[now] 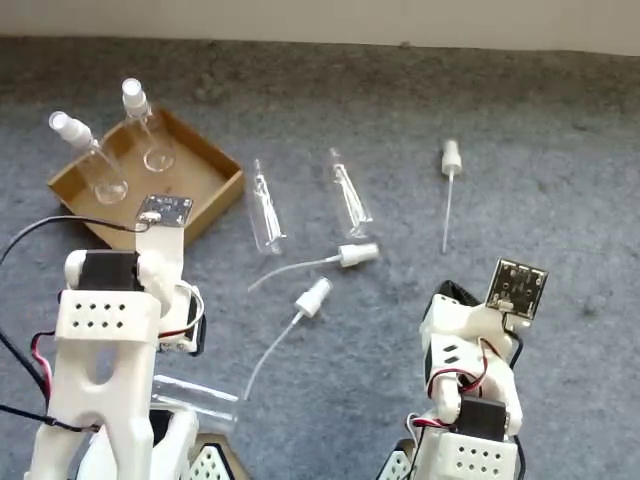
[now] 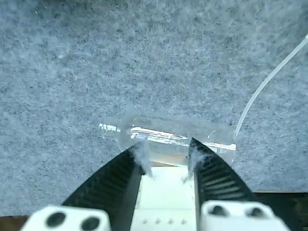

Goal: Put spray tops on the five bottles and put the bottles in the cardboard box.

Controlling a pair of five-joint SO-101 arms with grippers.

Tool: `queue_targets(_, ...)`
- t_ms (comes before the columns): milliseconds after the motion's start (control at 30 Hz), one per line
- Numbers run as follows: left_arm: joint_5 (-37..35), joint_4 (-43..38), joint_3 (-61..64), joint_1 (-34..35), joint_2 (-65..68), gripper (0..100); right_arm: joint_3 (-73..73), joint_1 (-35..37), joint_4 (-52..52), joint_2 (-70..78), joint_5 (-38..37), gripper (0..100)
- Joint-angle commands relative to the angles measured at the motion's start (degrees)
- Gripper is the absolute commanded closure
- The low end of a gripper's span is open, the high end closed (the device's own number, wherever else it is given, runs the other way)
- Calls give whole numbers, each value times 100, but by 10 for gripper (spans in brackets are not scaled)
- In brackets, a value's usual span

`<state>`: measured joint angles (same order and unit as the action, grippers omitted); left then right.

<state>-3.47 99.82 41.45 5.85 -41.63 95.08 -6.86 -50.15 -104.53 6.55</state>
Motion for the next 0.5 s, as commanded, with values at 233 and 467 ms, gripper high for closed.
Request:
queue_targets(233,1231,-53,84,171,22,960,-22,66,171,-48,-62,991)
queue_targets(467,2084,-26,101,180,22,962,-22,57,171,-48,-62,991)
